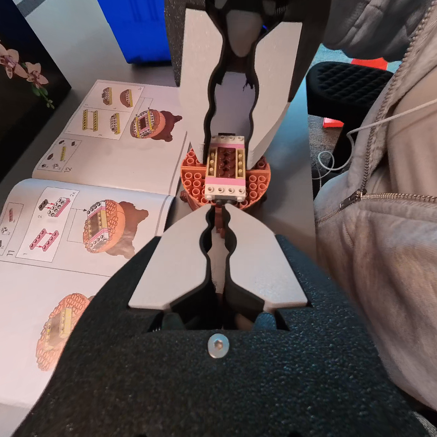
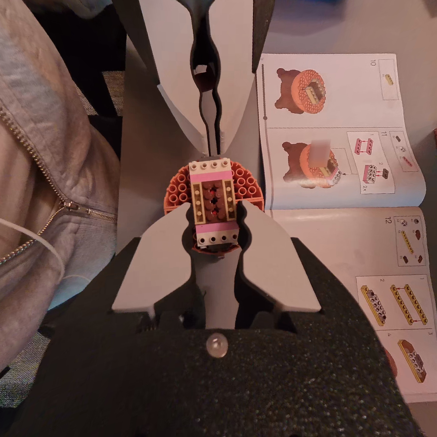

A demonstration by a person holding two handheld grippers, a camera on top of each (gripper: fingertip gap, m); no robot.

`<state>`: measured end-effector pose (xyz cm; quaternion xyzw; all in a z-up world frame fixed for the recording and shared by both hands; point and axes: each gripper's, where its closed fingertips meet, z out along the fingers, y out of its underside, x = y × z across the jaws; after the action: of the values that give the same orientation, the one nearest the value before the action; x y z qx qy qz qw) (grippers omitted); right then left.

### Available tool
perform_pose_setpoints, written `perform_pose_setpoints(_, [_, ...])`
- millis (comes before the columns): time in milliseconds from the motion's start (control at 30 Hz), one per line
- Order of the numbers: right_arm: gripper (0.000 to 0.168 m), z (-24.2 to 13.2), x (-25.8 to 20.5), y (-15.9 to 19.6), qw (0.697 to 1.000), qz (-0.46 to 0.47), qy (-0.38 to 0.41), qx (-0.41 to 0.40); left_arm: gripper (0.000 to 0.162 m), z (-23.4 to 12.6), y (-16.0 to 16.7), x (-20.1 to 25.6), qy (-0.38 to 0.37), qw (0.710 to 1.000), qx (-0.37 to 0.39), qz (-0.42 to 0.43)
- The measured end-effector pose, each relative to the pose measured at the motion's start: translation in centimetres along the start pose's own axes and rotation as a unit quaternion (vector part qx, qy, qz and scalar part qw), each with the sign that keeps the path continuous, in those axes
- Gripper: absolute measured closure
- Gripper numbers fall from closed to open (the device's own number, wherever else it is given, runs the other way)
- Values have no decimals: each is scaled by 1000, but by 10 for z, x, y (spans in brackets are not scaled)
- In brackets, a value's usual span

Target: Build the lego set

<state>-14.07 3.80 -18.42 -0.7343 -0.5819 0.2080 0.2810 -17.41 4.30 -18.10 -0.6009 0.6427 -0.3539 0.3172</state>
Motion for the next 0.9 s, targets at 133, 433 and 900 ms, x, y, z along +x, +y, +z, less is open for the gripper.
perform_pose_setpoints(133, [135,0,0,0,1000,-1,0,5,157,0,0,0,-1,1000,0,0])
perform_pose_setpoints(433, [135,0,0,0,1000,-4,1,-1,161,1,0,0,-13,999,-33,16])
perform_pose_setpoints(900, [135,0,0,0,1000,-3,3,-7,158,-7,-19,-1,0,999,35,-7])
